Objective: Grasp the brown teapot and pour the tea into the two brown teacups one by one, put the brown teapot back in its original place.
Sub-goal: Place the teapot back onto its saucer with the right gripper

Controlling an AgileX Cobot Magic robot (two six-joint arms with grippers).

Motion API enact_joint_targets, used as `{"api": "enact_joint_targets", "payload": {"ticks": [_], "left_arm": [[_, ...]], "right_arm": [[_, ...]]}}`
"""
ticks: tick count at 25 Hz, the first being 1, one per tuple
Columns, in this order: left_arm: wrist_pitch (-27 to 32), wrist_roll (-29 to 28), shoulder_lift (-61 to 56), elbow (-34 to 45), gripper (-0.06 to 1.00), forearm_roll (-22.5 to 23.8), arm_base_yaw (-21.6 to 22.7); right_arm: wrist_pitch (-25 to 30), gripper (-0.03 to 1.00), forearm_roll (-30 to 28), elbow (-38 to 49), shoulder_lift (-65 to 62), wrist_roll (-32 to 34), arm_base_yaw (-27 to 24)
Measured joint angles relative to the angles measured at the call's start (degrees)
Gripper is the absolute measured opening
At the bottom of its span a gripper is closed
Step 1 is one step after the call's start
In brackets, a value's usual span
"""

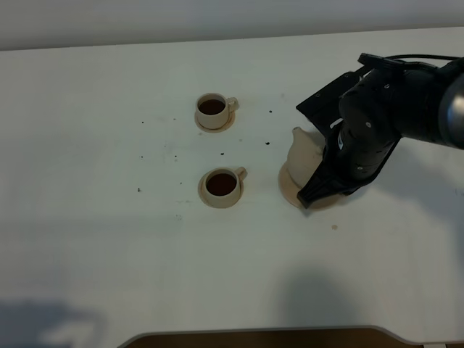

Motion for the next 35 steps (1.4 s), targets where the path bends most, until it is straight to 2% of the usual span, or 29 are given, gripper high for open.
{"api": "enact_joint_targets", "payload": {"ticks": [15,23,35], "left_arm": [[0.0,0.1,0.0,0.0,0.37,0.0,0.0],[0.0,0.1,0.0,0.0,0.37,0.0,0.0],[0.0,0.0,0.0,0.0,0.37,0.0,0.0]], "right_arm": [[-1.0,0.12,0.7,0.0,3.1,0.0,0.1],[-4.1,0.12,2.2,0.0,3.1,0.0,0.2],[-1.5,0.20,2.3,0.0,3.1,0.9,0.2]]}}
